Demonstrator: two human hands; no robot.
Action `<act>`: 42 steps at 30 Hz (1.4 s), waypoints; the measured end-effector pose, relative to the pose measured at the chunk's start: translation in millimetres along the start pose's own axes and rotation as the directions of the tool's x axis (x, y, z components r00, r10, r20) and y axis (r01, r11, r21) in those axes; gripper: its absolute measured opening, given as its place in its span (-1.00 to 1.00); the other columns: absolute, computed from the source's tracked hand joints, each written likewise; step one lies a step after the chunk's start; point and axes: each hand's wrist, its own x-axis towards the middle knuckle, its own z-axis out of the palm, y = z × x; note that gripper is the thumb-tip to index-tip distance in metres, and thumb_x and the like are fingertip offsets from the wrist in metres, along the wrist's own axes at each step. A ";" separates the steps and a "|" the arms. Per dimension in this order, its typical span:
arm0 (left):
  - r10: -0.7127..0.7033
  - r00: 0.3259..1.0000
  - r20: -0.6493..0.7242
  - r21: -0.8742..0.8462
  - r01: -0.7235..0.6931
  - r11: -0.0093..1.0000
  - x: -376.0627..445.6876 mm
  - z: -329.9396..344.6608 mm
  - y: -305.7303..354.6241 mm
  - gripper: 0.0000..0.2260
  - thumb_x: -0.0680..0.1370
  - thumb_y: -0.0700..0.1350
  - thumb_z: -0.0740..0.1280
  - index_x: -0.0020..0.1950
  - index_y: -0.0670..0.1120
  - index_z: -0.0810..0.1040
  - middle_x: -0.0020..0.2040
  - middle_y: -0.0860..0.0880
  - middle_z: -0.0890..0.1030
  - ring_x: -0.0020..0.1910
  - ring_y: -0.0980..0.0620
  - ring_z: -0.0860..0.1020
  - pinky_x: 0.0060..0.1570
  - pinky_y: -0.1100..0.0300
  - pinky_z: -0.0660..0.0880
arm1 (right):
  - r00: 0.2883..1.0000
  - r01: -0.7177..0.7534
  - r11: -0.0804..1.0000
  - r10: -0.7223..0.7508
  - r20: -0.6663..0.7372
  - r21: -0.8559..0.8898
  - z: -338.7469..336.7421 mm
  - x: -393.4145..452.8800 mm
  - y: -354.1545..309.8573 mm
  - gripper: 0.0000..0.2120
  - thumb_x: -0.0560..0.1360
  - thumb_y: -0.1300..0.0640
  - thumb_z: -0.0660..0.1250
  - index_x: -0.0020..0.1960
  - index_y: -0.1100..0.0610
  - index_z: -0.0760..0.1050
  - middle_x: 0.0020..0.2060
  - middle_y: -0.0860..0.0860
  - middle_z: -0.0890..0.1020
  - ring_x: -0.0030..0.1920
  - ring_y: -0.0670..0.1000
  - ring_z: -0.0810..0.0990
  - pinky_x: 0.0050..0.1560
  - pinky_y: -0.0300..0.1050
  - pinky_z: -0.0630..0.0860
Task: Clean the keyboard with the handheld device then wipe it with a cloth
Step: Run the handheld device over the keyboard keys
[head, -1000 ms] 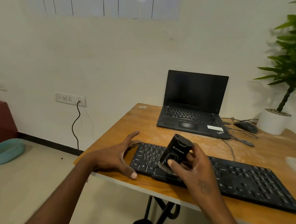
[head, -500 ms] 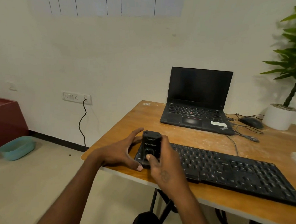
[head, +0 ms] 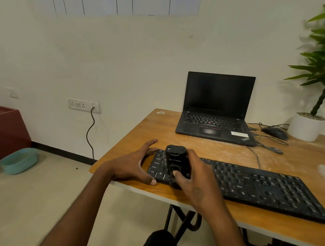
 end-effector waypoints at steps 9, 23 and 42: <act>0.007 0.999 -0.032 0.034 -0.006 0.999 -0.3 3.5 -2.0 0.17 0.36 -0.05 0.66 0.61 0.34 -0.16 0.52 0.24 0.32 0.46 0.26 0.32 0.47 0.22 0.27 | 1.000 -0.015 1.000 0.014 0.016 0.016 54.5 4.9 -28.6 -0.45 0.54 0.35 0.31 0.37 -0.06 0.20 0.15 -0.06 0.47 0.13 -0.08 0.52 0.09 -0.17 0.57; -0.008 0.999 -0.048 0.055 0.011 0.998 0.4 3.3 -0.7 -0.09 0.40 -0.01 0.63 0.49 0.36 0.08 0.42 0.28 0.37 0.34 0.40 0.37 0.34 0.37 0.38 | 0.996 -0.079 0.996 0.081 -0.045 0.035 54.2 11.0 -35.6 -0.35 0.46 0.40 0.38 0.39 -0.03 0.20 0.08 -0.08 0.45 0.05 -0.10 0.50 -0.09 -0.26 0.57; -0.007 0.999 -0.046 0.060 0.010 0.998 -0.9 3.7 1.7 -0.07 0.38 0.02 0.63 0.49 0.37 0.06 0.37 0.39 0.35 0.30 0.45 0.37 0.23 0.42 0.39 | 0.993 -0.111 0.994 0.112 -0.038 0.023 54.2 15.7 -31.8 -0.37 0.44 0.40 0.38 0.33 -0.05 0.21 0.02 -0.07 0.48 0.00 -0.07 0.54 -0.18 -0.23 0.56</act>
